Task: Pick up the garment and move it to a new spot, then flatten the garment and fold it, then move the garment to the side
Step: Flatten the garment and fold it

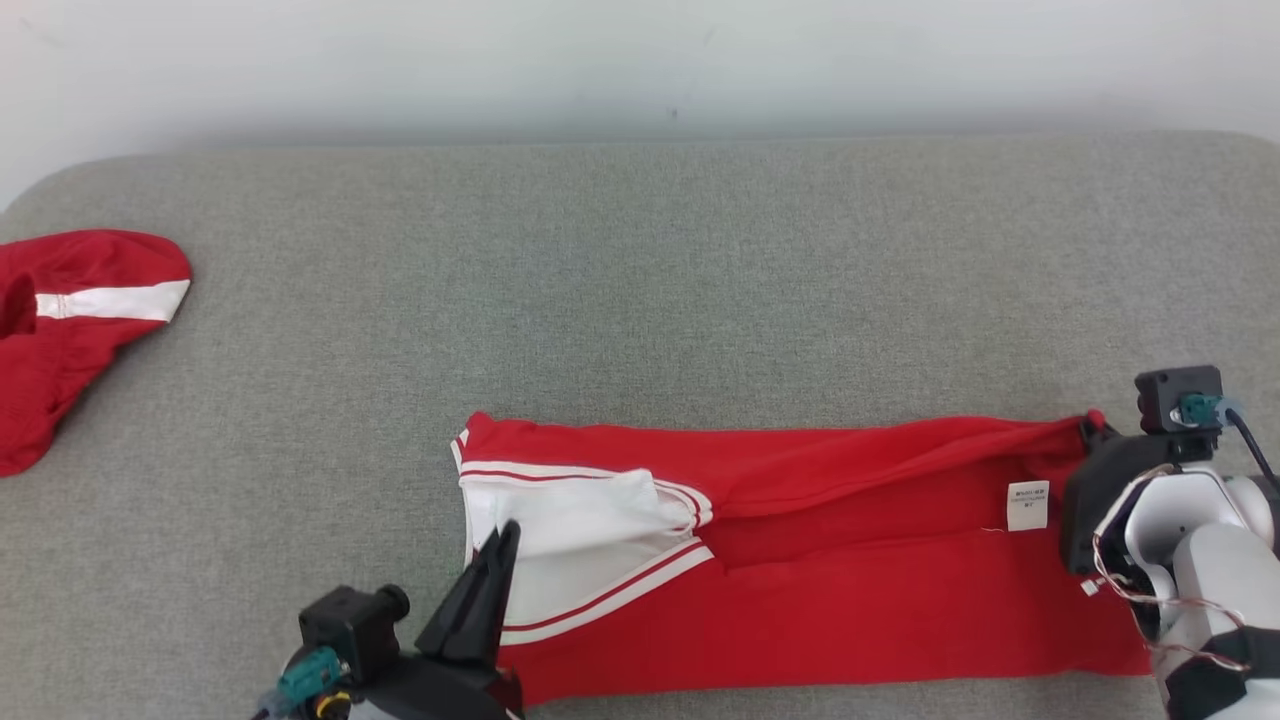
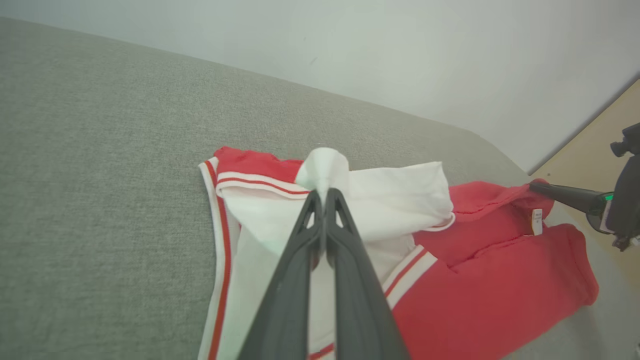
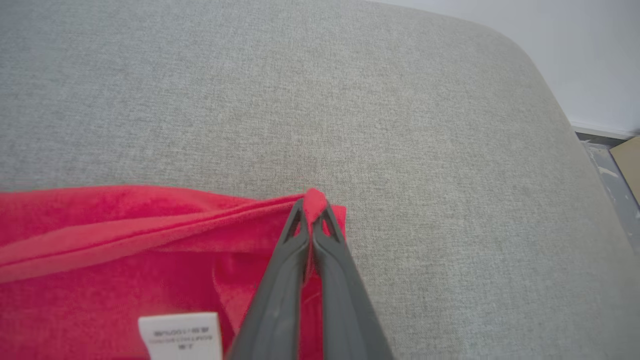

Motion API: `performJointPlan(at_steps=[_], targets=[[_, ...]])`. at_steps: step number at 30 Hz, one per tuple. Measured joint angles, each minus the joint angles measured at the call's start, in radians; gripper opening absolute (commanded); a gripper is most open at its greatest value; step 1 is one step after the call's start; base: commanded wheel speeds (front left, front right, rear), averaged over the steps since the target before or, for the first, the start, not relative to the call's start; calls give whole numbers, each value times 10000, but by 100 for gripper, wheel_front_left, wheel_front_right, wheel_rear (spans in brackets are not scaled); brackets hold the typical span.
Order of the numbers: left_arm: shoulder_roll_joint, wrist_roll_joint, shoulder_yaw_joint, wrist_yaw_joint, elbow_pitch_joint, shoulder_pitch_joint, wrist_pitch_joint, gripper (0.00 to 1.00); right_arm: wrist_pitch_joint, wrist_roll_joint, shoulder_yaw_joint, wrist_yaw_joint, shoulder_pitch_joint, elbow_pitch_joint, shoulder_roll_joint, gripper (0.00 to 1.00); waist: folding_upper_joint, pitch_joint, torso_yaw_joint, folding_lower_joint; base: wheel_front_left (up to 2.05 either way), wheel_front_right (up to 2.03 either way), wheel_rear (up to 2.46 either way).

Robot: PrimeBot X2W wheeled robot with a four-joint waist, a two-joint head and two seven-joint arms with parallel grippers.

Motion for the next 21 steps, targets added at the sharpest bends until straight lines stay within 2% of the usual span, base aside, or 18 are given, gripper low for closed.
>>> performJointPlan(at_steps=[8, 9, 10, 11, 12, 13, 14, 21], targets=[[10, -111, -94, -8, 336, 464, 2, 0, 288, -362, 217, 0, 520, -343, -203, 0, 0, -120, 2, 2, 0, 0, 0], [8, -123, -90, -8, 372, 498, 2, 0, 314, -347, 286, 0, 596, -416, -215, 34, 0, -129, -6, 1, 0, 0, 0], [8, -127, -82, -8, 408, 520, 2, 0, 359, -305, 353, 0, 669, -483, -230, 97, 0, -138, -15, 2, 0, 0, 0], [8, -127, -82, -8, 408, 520, 2, 7, 359, -305, 353, 0, 669, -483, -230, 100, 0, -138, -15, 2, 0, 0, 0], [8, -127, -67, -8, 445, 539, 2, 32, 405, -278, 405, 0, 729, -537, -251, 100, 0, -147, -25, 2, 0, 0, 0], [4, -125, -52, -8, 477, 573, 2, 94, 437, -222, 447, 0, 798, -606, -276, 100, 0, -156, -34, 1, 0, 0, 0], [0, -117, -38, 4, 541, 611, 0, 100, 491, -188, 479, 0, 873, -679, -309, 100, 0, -167, -45, 2, 0, 0, 0], [-38, 33, 240, 174, 767, 865, 0, 100, 671, 61, 594, 0, 1400, -1218, -476, 100, 0, -379, -93, 2, 0, 0, 0]])
